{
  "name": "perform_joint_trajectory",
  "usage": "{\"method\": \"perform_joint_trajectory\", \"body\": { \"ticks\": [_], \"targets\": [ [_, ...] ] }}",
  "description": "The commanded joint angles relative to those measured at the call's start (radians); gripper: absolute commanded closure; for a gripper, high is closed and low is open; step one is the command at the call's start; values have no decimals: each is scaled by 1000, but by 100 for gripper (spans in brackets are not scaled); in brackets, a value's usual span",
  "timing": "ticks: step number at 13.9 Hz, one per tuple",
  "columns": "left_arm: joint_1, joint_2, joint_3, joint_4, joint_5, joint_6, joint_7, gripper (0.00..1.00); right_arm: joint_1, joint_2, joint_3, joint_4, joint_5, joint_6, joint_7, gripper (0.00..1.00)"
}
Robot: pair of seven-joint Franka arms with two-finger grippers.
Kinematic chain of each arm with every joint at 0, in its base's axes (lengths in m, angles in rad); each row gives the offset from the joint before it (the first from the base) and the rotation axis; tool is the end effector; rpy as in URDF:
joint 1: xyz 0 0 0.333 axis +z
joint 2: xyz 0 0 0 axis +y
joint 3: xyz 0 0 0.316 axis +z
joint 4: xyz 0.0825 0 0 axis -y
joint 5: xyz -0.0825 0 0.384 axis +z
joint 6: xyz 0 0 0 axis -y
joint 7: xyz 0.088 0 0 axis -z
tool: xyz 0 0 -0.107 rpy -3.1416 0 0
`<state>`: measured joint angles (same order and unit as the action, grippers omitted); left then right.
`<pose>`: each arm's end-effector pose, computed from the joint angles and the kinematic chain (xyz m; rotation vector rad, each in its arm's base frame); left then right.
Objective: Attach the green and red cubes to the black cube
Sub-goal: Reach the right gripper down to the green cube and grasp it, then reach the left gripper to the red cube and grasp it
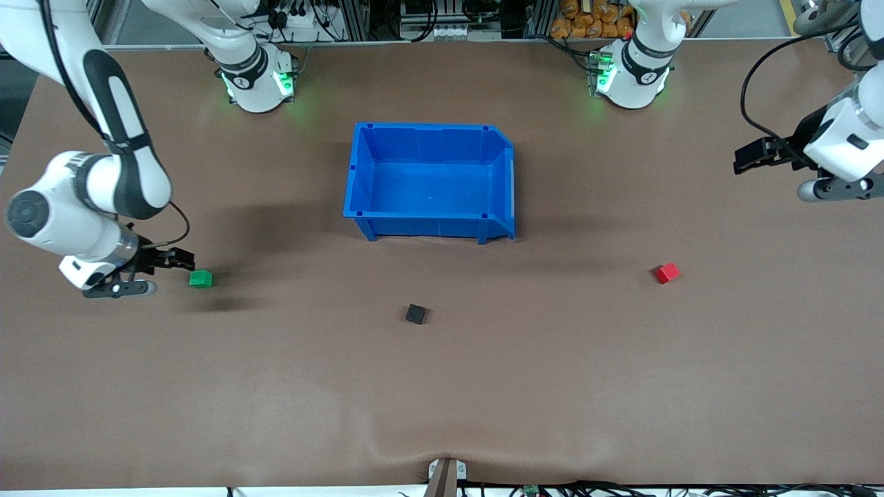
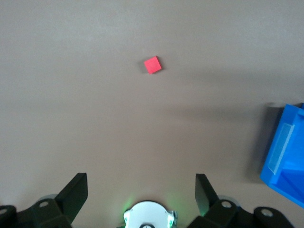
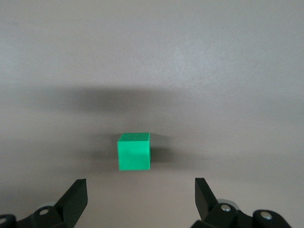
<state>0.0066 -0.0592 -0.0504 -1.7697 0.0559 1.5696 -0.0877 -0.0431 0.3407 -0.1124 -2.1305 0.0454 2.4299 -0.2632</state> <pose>0.5273 -0.0178 0.5634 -3.0659 -0.0618 0.2101 0.5635 -0.0878 0.2443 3.1381 0.1231 -0.0621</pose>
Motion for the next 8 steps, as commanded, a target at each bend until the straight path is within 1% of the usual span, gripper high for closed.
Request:
{"method": "perform_joint_trajectory", "body": {
  "ticks": [1, 3, 5, 7, 8],
  "targets": [
    [35, -14, -3, -97, -14, 97, -44, 0, -12, 53, 7, -14, 5, 73, 1, 0],
    [41, -13, -3, -186, -16, 206, -84, 0, -9, 93, 7, -14, 13, 115, 2, 0],
    [45, -7, -3, -250, -16, 291, -147, 0, -8, 109, 8, -14, 14, 129, 4, 0],
    [47, 27, -5, -260, -25, 319, -204, 0, -4, 115, 8, -13, 16, 129, 6, 0],
    [46, 47, -5, -258, -50, 325, -233, 0, -3, 123, 10, -9, 16, 130, 6, 0]
  ]
}}
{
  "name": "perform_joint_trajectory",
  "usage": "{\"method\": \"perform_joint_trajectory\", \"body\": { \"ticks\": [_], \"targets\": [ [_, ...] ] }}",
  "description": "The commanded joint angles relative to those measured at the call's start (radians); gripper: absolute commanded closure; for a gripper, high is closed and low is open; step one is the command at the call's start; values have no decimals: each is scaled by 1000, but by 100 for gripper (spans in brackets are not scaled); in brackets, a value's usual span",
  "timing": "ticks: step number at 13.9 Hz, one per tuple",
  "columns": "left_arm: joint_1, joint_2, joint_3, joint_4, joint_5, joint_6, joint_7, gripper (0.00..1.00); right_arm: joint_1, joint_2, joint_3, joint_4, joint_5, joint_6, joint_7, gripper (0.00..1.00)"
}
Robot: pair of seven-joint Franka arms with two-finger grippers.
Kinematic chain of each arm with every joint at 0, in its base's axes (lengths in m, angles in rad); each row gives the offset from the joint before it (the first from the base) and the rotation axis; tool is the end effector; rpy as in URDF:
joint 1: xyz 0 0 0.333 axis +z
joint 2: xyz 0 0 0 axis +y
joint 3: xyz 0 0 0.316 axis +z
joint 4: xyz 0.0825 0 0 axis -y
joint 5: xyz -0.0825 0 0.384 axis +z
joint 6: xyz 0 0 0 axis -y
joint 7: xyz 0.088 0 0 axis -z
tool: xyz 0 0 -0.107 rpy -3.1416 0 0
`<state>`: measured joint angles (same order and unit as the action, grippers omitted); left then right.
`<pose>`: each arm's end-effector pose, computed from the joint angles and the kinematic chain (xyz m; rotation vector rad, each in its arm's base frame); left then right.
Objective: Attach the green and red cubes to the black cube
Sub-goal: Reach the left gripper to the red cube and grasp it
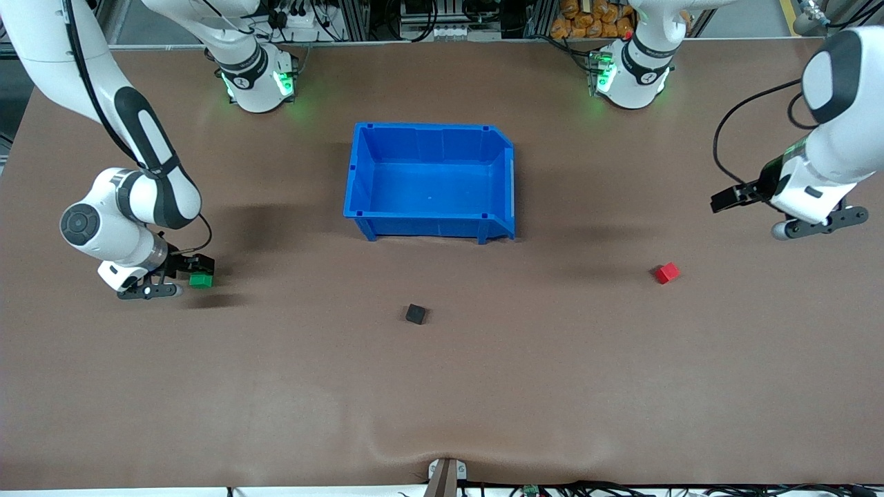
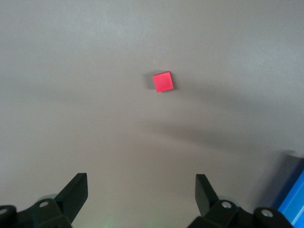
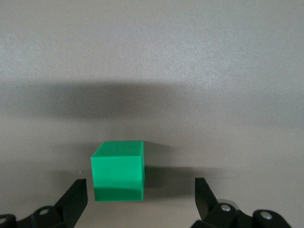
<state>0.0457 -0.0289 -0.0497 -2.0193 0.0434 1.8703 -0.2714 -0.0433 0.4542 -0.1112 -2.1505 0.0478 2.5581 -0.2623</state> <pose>0.5322 0.0010 0.4534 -3.0541 -0.3872 0.1745 0.5564 -0.0883 0.1836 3.1243 0.1211 -0.0734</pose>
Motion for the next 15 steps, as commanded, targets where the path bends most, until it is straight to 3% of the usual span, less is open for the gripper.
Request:
{"method": "perform_joint_trajectory", "body": {
  "ticks": [1, 5, 7, 10, 11, 15],
  "targets": [
    [2, 35, -7, -10, -49, 42, -96, 0, -3, 11, 8, 17, 14, 2, 5, 0],
    [-4, 118, -18, -10, -65, 101, -231, 0, 3, 11, 8, 23, 14, 2, 5, 3],
    [-6, 155, -45, -10, -68, 128, -345, 0, 3, 12, 8, 24, 15, 1, 6, 34],
    [5, 223, -50, -13, -69, 196, -388, 0, -1, 23, 10, 34, 15, 1, 5, 90],
    [6, 247, -50, -18, -68, 229, -388, 0, -1, 23, 10, 35, 15, 1, -3, 100],
    [8, 313, -44, -30, -54, 320, -387, 0, 3, 21, 15, 35, 14, -9, -78, 100]
  ]
}}
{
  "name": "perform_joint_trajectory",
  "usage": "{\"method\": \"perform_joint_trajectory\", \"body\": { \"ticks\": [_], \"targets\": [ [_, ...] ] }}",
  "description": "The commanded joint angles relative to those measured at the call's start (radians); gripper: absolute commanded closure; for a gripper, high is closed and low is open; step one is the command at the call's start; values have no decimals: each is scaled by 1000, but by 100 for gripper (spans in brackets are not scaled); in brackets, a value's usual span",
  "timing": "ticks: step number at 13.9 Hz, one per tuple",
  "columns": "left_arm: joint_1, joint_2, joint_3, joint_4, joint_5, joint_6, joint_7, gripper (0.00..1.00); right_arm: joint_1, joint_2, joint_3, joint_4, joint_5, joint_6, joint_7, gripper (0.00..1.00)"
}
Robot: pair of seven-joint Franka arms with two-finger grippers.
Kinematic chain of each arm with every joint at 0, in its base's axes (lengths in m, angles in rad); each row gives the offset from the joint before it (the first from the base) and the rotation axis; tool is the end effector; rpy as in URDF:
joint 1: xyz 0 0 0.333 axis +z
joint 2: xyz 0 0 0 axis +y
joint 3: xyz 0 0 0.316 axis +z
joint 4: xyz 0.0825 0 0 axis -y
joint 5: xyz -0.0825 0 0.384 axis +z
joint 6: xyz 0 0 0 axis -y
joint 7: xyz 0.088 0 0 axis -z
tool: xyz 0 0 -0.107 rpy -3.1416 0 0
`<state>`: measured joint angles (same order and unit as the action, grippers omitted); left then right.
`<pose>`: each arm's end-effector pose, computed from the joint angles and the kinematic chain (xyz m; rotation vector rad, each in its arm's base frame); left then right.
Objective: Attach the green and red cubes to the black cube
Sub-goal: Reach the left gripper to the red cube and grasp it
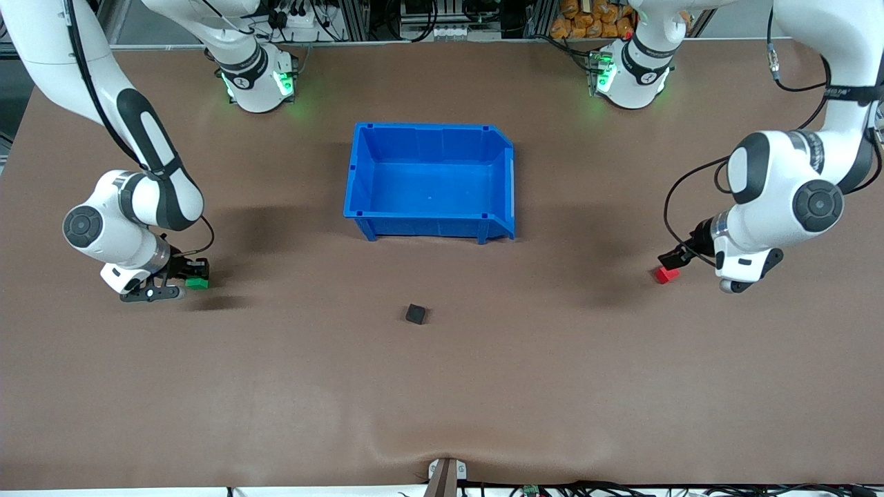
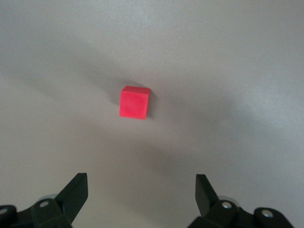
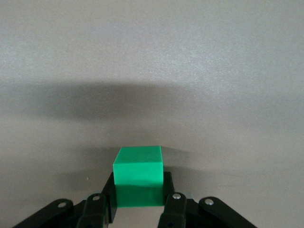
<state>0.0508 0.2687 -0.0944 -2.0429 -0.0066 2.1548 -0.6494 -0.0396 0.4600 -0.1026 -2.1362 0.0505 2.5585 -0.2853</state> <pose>0.5722 -0.0242 0.2987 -2.9638 -0.9352 0.2441 0.5623 -0.0820 0.1852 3.1254 0.1725 -0.0590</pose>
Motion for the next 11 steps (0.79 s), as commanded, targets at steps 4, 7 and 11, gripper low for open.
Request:
{"method": "perform_joint_trajectory", "body": {
  "ticks": [4, 7, 11],
  "targets": [
    [4, 66, 5, -3, -1, 100, -9, 0, 24, 2, 8, 48, 11, -14, -301, 100],
    [29, 109, 7, 7, -1, 152, -1, 0, 40, -7, 17, 126, 11, -64, -600, 100],
    [55, 164, 5, 7, 66, 230, 11, 0, 113, 26, 50, 313, 11, -184, -813, 100]
  ]
}}
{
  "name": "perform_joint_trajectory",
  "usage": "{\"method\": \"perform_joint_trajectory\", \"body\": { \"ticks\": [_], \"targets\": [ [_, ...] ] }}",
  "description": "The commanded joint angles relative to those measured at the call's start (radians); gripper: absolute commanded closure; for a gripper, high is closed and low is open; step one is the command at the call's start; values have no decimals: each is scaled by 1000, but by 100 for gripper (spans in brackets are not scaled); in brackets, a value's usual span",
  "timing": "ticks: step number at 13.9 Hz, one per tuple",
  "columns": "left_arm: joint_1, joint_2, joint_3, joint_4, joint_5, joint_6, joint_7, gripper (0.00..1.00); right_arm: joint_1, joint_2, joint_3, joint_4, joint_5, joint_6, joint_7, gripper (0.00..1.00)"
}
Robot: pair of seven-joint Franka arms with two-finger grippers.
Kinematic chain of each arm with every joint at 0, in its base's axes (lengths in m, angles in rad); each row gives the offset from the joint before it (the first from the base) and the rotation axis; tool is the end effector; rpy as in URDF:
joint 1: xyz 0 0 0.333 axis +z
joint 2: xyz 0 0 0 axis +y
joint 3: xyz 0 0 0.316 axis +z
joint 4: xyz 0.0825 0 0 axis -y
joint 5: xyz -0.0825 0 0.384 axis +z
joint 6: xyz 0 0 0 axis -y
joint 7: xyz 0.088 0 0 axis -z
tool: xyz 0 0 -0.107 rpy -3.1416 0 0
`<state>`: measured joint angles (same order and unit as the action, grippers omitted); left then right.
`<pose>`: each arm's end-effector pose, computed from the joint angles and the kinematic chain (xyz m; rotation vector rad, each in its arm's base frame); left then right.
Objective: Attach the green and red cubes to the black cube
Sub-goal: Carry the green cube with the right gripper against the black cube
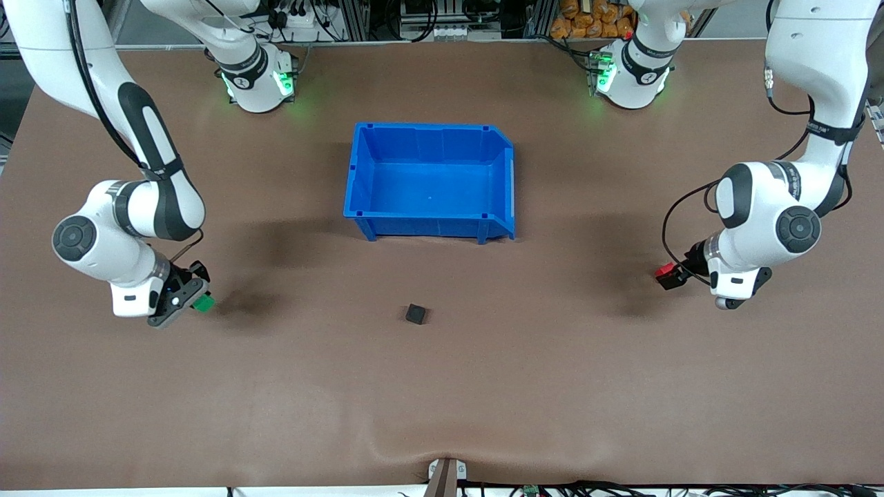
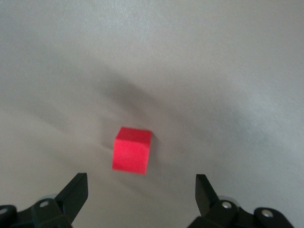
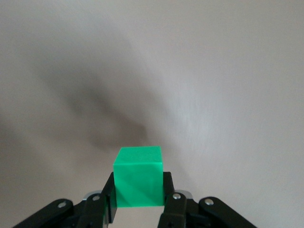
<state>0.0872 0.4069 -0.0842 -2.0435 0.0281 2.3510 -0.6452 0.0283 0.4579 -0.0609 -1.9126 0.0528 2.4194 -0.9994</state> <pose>0.5863 0.0028 0.2329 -2.9661 -0.9709 0.1520 0.6334 -0.0184 0.2600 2.7887 1.4078 0.0751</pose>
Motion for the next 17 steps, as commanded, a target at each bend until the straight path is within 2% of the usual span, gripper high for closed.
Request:
{"method": "perform_joint_trajectory", "body": {
  "ticks": [1, 3, 6, 8, 11, 13, 17],
  "targets": [
    [19, 35, -3, 6, 32, 45, 9, 0, 86, 45, 9, 122, 9, -45, -128, 100],
    [19, 49, -3, 8, 33, 53, 9, 9, 177, 73, 9, 164, 10, -45, -131, 100],
    [19, 78, -3, 9, 33, 96, 9, 11, 293, 137, 9, 220, 10, -52, -131, 100],
    [13, 78, -2, 6, 35, 97, 9, 17, 352, 200, 27, 300, 15, -88, -125, 100],
    [14, 84, -2, 6, 36, 99, 10, 24, 398, 286, 62, 363, 139, -92, -119, 100],
    [16, 85, -3, 6, 76, 99, 9, 30, 456, 295, 62, 365, 144, -89, -110, 100],
    [19, 85, -5, 6, 85, 99, 4, 47, 467, 314, 62, 368, 145, -88, -99, 100]
  ]
}}
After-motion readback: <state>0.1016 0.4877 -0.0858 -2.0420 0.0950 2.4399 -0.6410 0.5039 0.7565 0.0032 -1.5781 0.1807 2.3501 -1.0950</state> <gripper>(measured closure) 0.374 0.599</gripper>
